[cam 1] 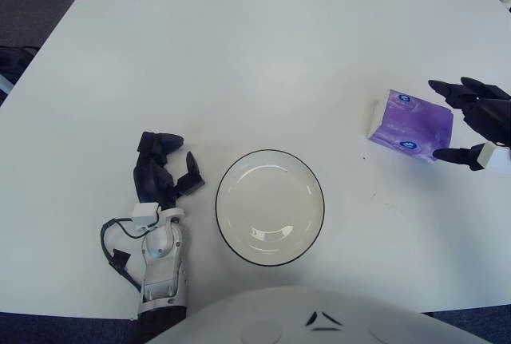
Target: Put the tissue paper into the plate.
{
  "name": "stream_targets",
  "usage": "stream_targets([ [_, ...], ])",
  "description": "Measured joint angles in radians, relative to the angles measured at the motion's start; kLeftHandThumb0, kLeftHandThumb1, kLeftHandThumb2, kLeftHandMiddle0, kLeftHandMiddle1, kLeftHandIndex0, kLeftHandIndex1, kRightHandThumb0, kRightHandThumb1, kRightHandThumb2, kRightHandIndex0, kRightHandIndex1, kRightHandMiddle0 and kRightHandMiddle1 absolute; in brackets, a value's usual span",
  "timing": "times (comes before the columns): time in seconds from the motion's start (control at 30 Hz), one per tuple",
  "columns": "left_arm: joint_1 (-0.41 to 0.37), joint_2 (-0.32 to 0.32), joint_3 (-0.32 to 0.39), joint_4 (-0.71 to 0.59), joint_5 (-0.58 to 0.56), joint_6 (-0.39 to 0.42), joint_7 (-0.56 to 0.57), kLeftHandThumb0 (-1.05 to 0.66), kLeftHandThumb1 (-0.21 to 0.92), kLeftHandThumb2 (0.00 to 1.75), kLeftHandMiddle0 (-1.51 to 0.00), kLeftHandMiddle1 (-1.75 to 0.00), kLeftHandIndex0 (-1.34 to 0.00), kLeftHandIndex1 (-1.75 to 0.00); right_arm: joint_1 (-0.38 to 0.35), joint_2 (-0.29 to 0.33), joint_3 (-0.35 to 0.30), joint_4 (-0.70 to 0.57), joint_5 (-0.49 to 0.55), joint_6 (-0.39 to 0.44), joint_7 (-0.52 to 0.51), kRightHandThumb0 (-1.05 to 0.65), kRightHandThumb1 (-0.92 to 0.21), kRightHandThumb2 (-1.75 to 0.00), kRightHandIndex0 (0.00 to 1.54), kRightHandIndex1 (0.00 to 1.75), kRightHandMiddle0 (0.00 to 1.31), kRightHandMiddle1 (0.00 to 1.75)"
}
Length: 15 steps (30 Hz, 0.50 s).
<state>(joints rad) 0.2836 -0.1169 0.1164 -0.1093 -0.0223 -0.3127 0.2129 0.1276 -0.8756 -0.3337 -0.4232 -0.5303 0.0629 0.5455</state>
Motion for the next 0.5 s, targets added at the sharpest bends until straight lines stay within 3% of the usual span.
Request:
stream_targets([
  [0.5, 0.0, 0.0, 0.0, 0.001, -0.005, -0.002, -0.001, -0.01, 0.26, 1.37, -0.66, -1.67, -0.45, -1.75, -0.001, 0.0, 0.023, -0.05, -0.012, 0.082, 0.043, -0.9, -0.5, -0.61, 0.0, 0.0, 0.0, 0.0],
])
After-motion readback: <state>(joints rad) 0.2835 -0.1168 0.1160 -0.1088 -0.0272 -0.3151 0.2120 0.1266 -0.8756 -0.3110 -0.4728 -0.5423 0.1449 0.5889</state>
